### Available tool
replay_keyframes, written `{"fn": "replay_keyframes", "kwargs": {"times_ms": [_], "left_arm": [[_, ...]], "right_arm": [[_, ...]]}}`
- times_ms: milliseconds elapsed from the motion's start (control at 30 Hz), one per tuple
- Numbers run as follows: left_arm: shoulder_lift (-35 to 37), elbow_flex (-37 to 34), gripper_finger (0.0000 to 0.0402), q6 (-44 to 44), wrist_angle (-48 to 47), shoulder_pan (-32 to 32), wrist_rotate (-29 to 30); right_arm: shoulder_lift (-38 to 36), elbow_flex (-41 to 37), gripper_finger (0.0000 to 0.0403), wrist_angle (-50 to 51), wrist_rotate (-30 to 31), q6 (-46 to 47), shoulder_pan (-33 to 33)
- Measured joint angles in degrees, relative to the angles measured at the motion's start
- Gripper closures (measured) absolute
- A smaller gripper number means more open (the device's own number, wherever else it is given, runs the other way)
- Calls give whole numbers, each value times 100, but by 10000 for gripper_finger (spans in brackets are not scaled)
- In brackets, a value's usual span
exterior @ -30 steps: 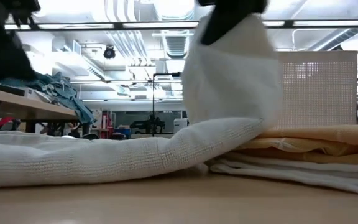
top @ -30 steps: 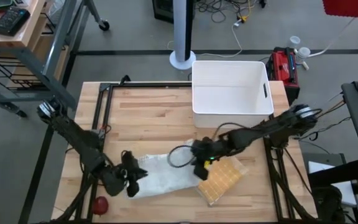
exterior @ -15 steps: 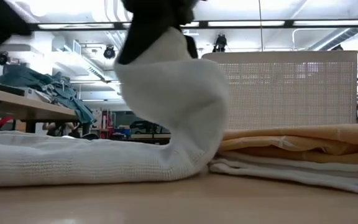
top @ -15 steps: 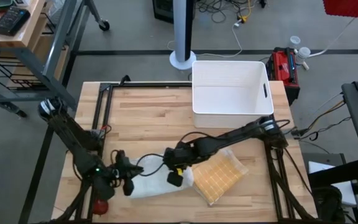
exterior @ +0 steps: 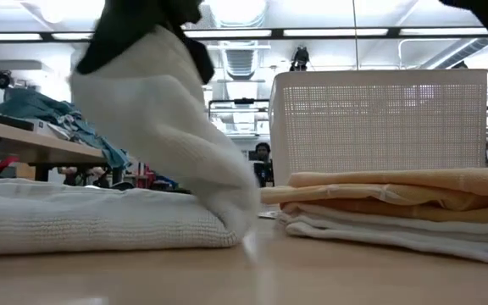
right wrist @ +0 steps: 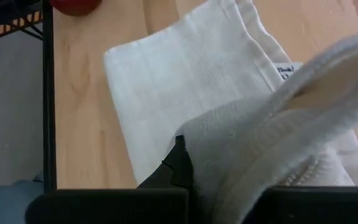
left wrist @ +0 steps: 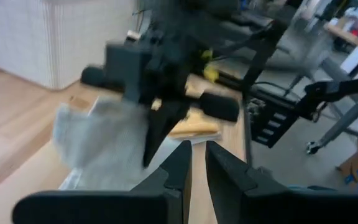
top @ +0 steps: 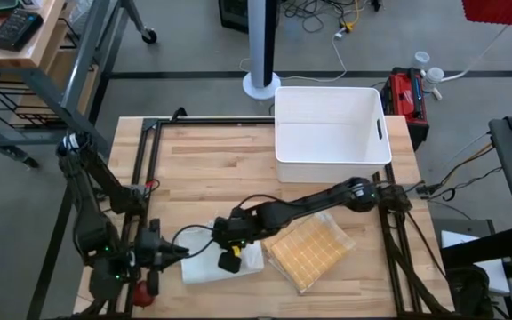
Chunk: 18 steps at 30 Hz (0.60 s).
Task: Fold towel
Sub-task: Fold the white checkered towel
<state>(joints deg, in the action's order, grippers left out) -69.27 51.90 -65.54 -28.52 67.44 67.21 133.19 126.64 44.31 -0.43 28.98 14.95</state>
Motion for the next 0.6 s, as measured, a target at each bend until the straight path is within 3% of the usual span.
{"fn": "replay_keyframes", "kwargs": {"times_ms": [333, 467, 600], "left_arm": [[-49, 284, 364, 445, 6, 51, 82], [-74, 91, 365, -128, -191, 89, -113], [-229, -250, 365, -1341, -459, 65, -1048]], "right_arm": [[598, 808, 403, -27, -6, -7, -52], [612, 820, 403, -92, 0, -1, -82], [616, 820, 403, -161, 0, -8, -80]]}}
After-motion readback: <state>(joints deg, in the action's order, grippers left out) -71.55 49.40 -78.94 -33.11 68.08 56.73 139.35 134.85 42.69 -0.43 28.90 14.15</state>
